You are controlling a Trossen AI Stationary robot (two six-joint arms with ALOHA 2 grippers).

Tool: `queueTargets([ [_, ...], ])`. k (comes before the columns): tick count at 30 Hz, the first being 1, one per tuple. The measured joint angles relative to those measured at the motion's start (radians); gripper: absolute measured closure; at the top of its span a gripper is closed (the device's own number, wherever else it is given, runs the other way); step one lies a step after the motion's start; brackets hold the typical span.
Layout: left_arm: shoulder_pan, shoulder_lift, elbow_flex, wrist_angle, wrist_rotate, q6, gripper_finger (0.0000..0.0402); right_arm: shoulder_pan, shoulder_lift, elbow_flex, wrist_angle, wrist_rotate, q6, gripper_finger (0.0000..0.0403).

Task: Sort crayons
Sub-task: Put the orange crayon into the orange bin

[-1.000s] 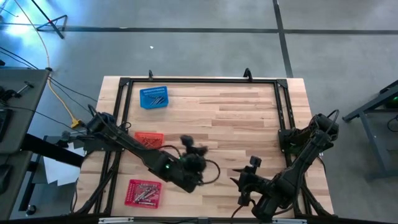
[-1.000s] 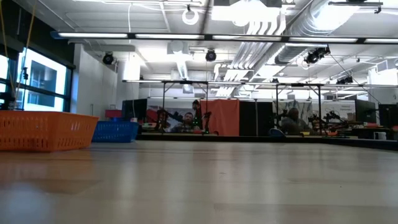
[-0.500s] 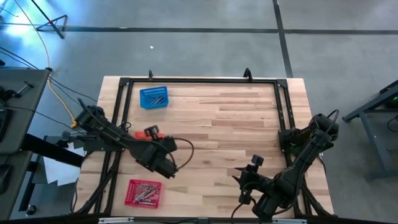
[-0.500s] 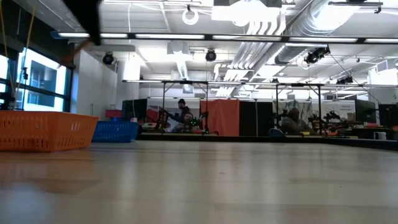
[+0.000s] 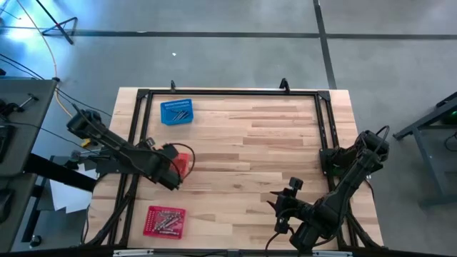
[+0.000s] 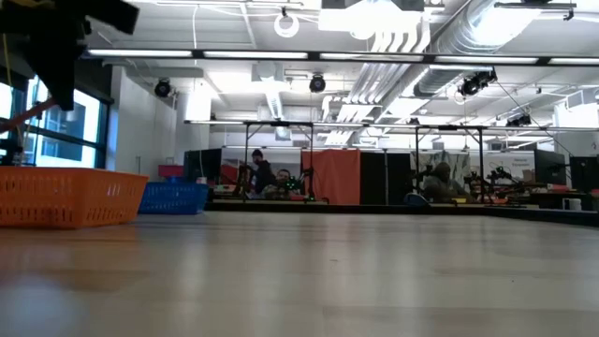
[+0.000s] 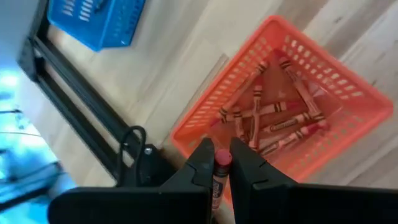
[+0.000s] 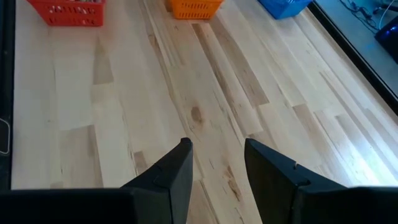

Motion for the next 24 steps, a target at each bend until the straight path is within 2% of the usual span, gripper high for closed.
queueTargets([
  [4,0.005,-0.098,-0.103,0.077,-0.007,-0.050,0.0397,-0.002,0.000,0.000,0.000,0.002,-0.002,0.0263],
  [9,0.005,-0.161,-0.181,0.220,-0.048,-0.047,0.0397,-0.005,0.000,0.000,0.002,0.019,0.005,0.0263],
  [14,0.006,-0.161,-0.199,0.271,-0.066,-0.015,0.0397,-0.015,0.000,0.000,0.002,0.025,0.006,0.0263],
  [18,0.005,-0.156,-0.199,0.281,-0.124,-0.067,0.0393,-0.021,0.000,0.000,0.002,0.025,0.001,0.0263],
  [24,0.006,-0.155,-0.199,0.285,-0.137,-0.102,0.0357,-0.022,0.000,0.000,0.002,0.021,-0.001,0.0263],
])
